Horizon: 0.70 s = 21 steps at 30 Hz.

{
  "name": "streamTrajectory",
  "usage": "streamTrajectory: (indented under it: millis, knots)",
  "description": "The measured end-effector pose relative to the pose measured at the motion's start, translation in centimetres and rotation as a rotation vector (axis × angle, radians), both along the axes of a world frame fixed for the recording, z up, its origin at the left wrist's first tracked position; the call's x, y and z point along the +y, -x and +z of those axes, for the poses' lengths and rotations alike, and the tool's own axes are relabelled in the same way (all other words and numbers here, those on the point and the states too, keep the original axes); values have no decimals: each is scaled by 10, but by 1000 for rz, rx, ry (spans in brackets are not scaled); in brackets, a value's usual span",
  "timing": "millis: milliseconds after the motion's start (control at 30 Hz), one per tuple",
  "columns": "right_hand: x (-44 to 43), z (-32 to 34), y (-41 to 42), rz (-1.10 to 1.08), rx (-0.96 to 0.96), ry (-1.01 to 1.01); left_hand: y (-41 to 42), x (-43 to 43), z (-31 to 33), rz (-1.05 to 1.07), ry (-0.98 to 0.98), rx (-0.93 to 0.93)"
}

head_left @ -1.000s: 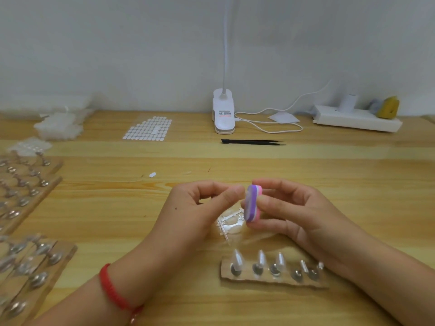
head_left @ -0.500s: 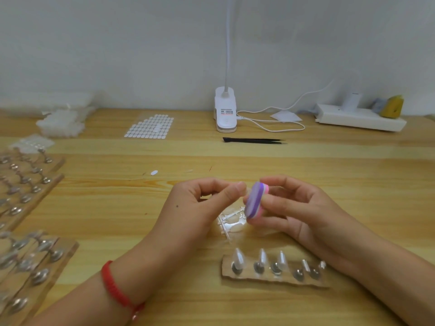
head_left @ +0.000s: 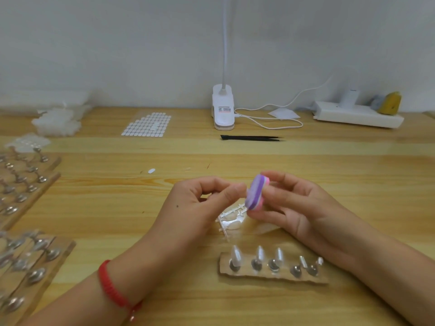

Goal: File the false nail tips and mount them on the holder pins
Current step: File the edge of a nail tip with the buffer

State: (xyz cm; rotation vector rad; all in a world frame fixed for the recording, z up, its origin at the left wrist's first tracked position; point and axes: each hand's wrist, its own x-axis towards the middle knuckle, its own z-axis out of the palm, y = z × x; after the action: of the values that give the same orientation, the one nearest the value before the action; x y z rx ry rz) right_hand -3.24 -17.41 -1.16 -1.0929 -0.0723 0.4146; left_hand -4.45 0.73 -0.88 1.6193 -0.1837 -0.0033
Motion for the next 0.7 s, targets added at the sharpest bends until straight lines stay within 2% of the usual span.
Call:
streamTrajectory:
  millis: [100,233,400,500,700]
  knots:
    - [2,0,1,25,-43,84,-1,3,-1,-37,-60,-21]
    - [0,1,-1,-10,15,-28,-1,4,-3,-86,-102,-20]
    - [2,2,2,44,-53,107,1,4,-1,-83,-126,-40]
    - [2,-1,2,-8,-61,93,2,2,1,-110,-143,-43]
    - [2,2,3,105,-100,150,2,4,2,-30,-104,-31]
